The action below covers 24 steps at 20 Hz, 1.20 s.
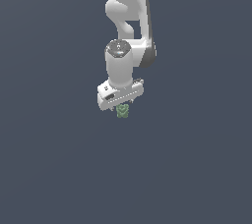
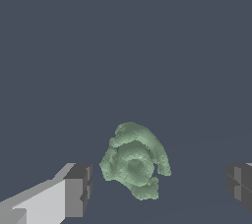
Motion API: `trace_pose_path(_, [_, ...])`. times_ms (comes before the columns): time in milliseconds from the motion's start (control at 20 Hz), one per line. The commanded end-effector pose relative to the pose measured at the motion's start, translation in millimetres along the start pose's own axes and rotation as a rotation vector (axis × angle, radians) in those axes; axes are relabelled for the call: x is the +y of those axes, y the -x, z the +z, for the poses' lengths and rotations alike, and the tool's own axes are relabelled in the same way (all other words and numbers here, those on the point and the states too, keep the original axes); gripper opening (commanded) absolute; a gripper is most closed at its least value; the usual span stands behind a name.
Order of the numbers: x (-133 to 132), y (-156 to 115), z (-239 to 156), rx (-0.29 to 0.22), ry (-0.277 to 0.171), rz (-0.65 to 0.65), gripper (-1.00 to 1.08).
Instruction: Pick up the object and move it to a goal position.
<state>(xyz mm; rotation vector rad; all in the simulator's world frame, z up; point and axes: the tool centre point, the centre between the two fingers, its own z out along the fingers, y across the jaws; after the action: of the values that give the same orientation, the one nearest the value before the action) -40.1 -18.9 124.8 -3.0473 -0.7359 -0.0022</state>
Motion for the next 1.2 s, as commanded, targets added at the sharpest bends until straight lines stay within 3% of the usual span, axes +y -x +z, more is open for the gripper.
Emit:
trace_pose_path(0, [-2.6, 5.1, 6.0, -0.001, 0.002, -0.068, 1.00])
trace_pose_path(550, [-10.2, 18.7, 21.0, -0.004, 0.006, -0.242, 1.00])
trace_pose_path(1150, [-11.2, 20.3, 34.4, -0.004, 0.006, -0.258, 1.00])
